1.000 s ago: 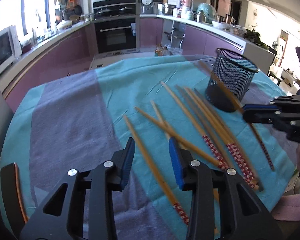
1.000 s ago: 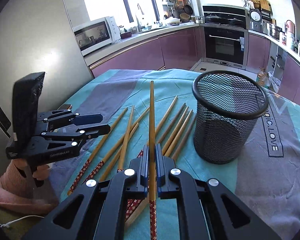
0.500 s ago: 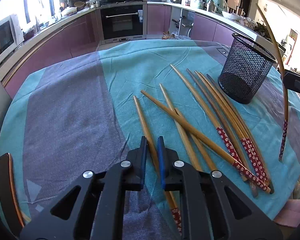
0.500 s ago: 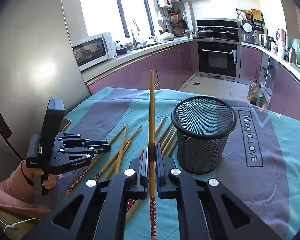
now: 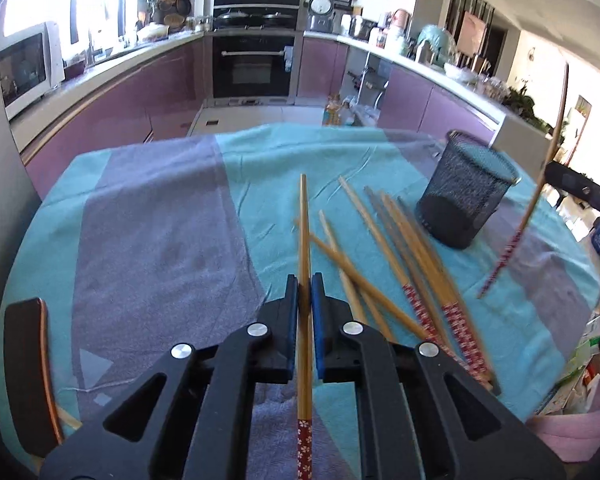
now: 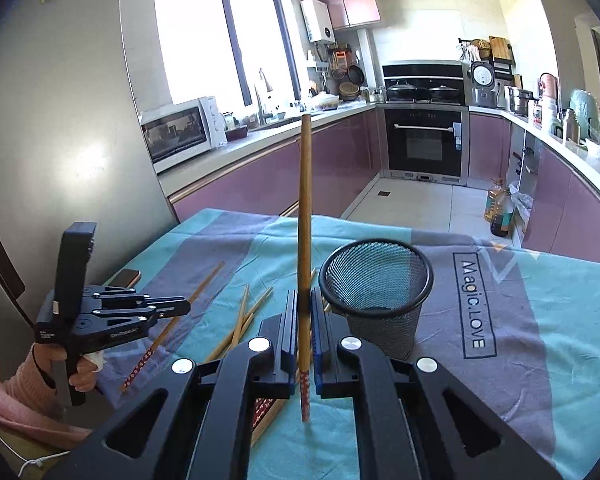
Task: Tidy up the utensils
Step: 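Carry both held chopsticks upright over the black mesh cup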
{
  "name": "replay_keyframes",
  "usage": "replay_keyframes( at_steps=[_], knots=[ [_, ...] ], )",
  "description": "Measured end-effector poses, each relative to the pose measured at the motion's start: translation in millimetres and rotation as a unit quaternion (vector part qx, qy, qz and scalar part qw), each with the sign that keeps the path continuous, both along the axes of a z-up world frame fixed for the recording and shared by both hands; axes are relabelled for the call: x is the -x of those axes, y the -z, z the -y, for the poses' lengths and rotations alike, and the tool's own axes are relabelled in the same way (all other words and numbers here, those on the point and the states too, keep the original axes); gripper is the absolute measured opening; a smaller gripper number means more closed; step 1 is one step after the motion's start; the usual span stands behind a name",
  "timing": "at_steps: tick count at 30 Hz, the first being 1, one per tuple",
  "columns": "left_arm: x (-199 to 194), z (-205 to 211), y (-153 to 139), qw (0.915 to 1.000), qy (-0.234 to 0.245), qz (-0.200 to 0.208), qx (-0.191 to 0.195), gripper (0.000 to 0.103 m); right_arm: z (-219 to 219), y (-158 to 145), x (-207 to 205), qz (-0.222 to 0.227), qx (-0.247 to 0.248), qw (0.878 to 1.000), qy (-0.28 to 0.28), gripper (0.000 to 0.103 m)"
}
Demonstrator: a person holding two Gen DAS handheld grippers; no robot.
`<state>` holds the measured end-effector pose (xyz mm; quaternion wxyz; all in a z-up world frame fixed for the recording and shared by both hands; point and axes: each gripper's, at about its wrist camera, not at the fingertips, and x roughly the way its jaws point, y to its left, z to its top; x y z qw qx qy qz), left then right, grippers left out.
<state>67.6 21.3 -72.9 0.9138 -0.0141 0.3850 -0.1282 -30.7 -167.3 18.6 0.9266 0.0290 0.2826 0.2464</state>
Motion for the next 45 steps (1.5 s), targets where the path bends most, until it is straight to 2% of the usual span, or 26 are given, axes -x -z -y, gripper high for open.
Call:
replay_keyframes(
  at_steps=[8, 13, 16, 21, 29, 33, 36, 45],
  knots=[
    [17, -1, -60, 0.9963, 0.029, 0.067, 0.045, 0.007, 6, -20, -1, 0.028, -0.017, 0.999, 0.002, 0.005],
    [17, -2, -97, 0.9897, 0.052, 0.095, 0.094, 0.007, 8, -34, -4, 0.046, -0.024, 0.999, -0.001, 0.005],
    [14, 5, -117, 0.9859, 0.056, 0.117, 0.105, 0.007, 9, -43, -5, 0.057, -0.027, 0.998, 0.000, 0.005],
    [4, 28, -149, 0.9779, 0.081, 0.146, 0.126, 0.007, 14, -61, -10, 0.074, -0.029, 0.997, 0.002, 0.005],
    [-12, 76, -192, 0.9671, 0.123, 0.170, 0.145, 0.007, 26, -79, -22, 0.095, -0.030, 0.995, 0.018, 0.005],
    [-25, 106, -198, 0.9680, 0.132, 0.165, 0.136, 0.007, 27, -75, -33, 0.096, -0.013, 0.995, 0.032, 0.005],
    [-35, 128, -190, 0.9715, 0.135, 0.153, 0.121, 0.007, 25, -66, -39, 0.082, -0.006, 0.996, 0.034, 0.005],
    [-58, 169, -145, 0.9807, 0.146, 0.099, 0.085, 0.007, 22, -35, -55, 0.023, 0.020, 0.999, 0.029, 0.005]
  ],
)
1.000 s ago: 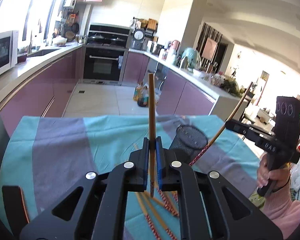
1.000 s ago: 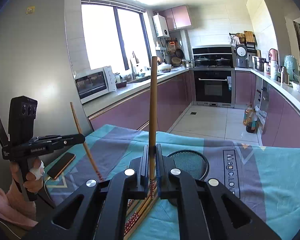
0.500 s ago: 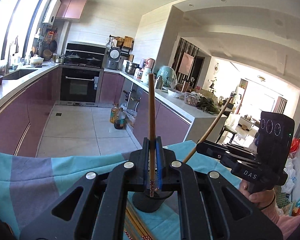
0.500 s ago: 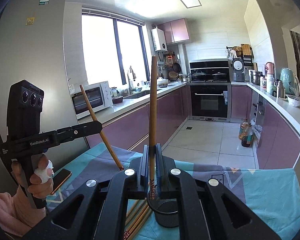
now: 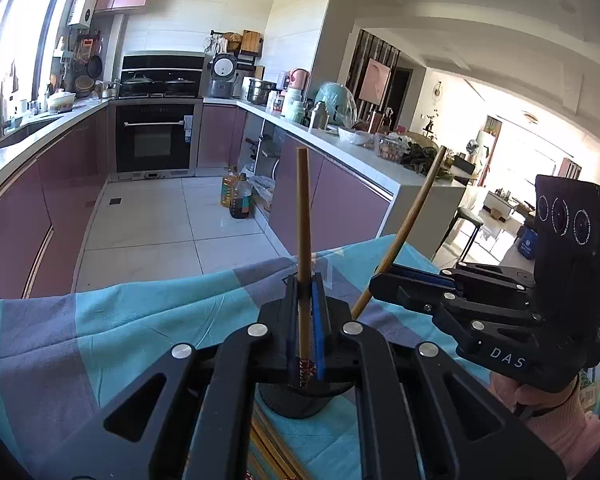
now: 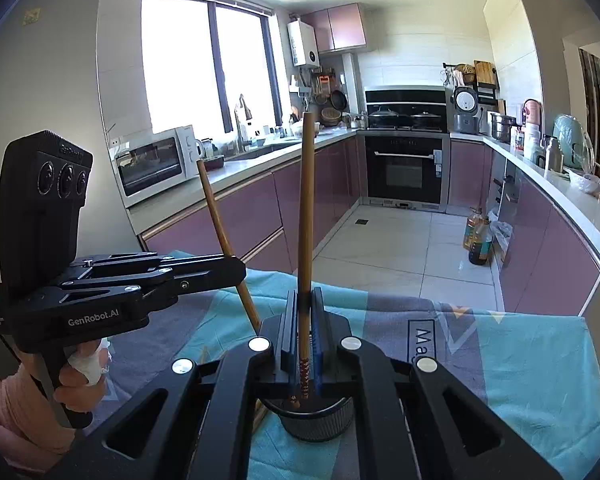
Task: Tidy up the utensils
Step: 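Carry both held chopsticks upright over the black mesh cup, then open both tools to drop the chopsticks into the mesh cup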
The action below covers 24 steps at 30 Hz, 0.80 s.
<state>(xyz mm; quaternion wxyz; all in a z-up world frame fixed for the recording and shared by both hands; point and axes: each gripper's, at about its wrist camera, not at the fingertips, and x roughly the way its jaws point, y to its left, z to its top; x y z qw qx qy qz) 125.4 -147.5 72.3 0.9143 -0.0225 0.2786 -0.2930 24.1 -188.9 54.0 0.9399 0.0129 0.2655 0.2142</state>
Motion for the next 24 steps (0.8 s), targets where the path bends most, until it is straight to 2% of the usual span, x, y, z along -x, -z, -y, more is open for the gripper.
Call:
replay_keyframes(
  at_steps=[10, 24],
  knots=[
    [-20, 9, 39, 0.9992, 0.010, -0.028, -0.025, 0.007, -5, 20, -12, -0.052, 0.015, 0.999, -0.009, 0.005],
    [-36, 5, 45, 0.9987, 0.008, -0.043, -0.028, 0.008, -9, 28, -37, -0.075, 0.003, 0.997, 0.009, 0.006]
  ],
)
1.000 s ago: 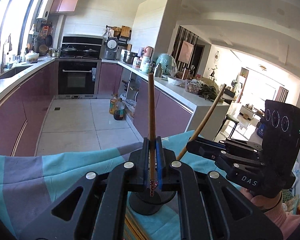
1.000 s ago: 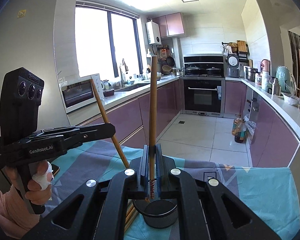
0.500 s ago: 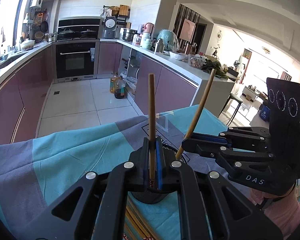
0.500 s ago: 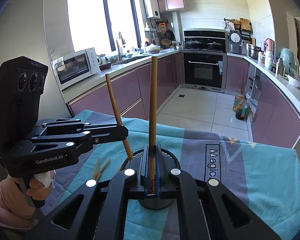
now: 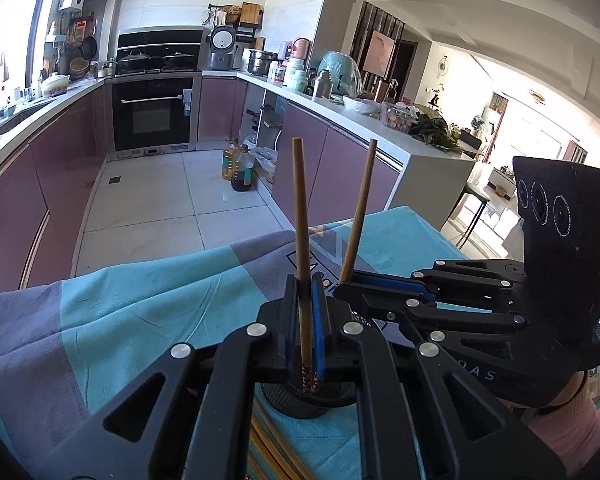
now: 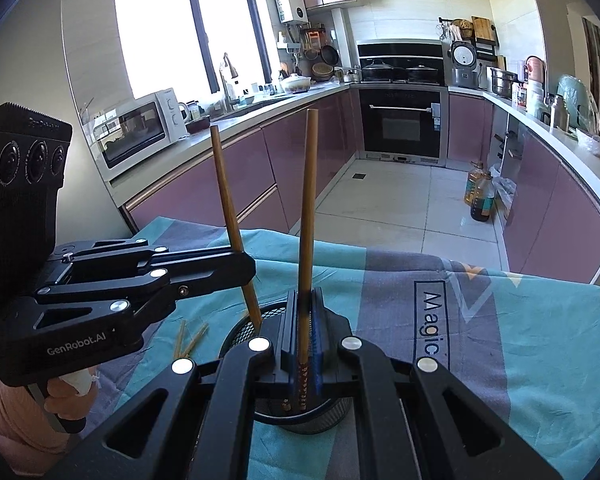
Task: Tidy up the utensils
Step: 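Open both tools to drop the chopsticks into the mesh cup, then grasp another chopstick from the pile with the right tool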
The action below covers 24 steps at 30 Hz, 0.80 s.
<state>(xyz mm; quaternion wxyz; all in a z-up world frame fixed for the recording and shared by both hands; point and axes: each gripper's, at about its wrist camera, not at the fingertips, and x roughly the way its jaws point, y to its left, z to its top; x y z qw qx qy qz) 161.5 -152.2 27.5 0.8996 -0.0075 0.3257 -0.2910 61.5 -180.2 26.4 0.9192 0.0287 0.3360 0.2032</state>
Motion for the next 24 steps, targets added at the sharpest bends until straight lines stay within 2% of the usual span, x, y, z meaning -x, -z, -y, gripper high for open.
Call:
replay_keyframes(
  at_steps=[6, 11, 17, 24],
  knots=[
    [3, -12, 3, 0.9998, -0.017, 0.003, 0.004, 0.012, 3, 2, 1, 0.008, -0.008, 1.000, 0.018, 0.011],
    [24, -37, -4, 0.9984, -0.043, 0.038, -0.004, 0.021, 10, -9, 20, 0.037, -0.016, 0.999, 0.018, 0.014],
    [58, -79, -6, 0.9954, -0.069, 0.064, -0.016, 0.027, 2, -16, 56, 0.058, -0.028, 0.997, -0.034, 0.020],
    [89, -115, 24, 0.9935, -0.093, 0.046, -0.046, 0.027, -39, 11, 71, 0.009, -0.016, 0.994, -0.111, 0.020]
  ],
)
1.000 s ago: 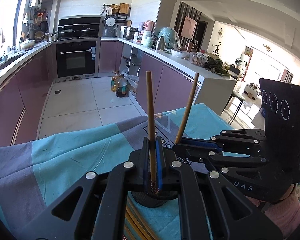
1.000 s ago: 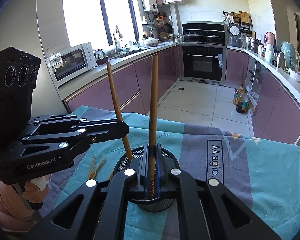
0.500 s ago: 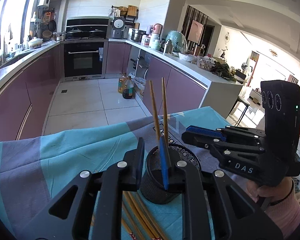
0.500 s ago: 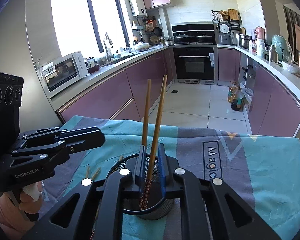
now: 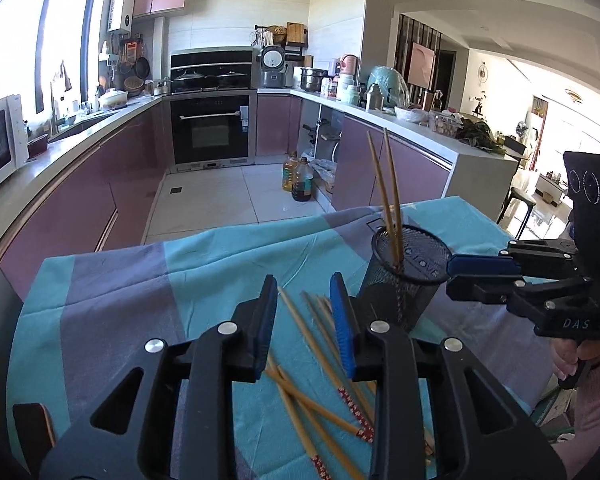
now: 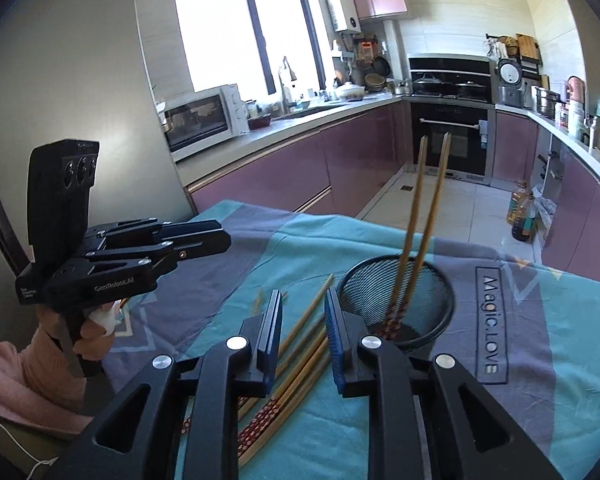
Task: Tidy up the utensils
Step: 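Grasp another chopstick from the pile with the right tool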
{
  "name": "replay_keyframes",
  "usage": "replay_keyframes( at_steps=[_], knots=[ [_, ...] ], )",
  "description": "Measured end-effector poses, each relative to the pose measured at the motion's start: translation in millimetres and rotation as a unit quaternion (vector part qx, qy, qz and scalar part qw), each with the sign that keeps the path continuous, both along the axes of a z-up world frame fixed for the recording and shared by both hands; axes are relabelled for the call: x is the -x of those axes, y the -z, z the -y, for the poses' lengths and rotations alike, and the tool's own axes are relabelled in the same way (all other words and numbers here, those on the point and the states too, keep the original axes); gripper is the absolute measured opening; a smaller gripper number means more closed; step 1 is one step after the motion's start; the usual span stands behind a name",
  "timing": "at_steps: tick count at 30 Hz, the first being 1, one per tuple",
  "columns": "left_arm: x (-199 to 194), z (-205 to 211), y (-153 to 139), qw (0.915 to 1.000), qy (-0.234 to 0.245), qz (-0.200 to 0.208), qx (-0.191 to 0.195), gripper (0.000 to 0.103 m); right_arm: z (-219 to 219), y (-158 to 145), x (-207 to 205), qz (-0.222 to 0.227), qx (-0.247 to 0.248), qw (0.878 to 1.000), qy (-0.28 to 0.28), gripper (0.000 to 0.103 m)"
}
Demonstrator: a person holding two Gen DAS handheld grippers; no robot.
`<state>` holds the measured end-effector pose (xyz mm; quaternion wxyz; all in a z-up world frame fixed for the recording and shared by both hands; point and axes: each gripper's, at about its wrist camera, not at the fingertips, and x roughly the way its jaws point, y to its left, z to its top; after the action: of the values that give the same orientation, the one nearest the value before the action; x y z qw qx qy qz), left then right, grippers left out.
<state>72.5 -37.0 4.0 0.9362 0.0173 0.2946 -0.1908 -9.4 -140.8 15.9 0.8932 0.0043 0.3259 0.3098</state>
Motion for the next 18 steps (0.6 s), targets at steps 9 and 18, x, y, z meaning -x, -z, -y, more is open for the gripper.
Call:
replay_keyframes(
  at_steps=[9, 18],
  knots=[
    [19, -41, 44, 0.9986, -0.031, -0.043, -0.005, 0.027, -64, 55, -8, -0.085, 0.041, 0.993, -0.068, 0.020],
    [21, -39, 67, 0.9961, -0.036, -0.080, -0.009, 0.027, -93, 89, -26, -0.128, 0.071, 0.987, -0.070, 0.020]
  ],
)
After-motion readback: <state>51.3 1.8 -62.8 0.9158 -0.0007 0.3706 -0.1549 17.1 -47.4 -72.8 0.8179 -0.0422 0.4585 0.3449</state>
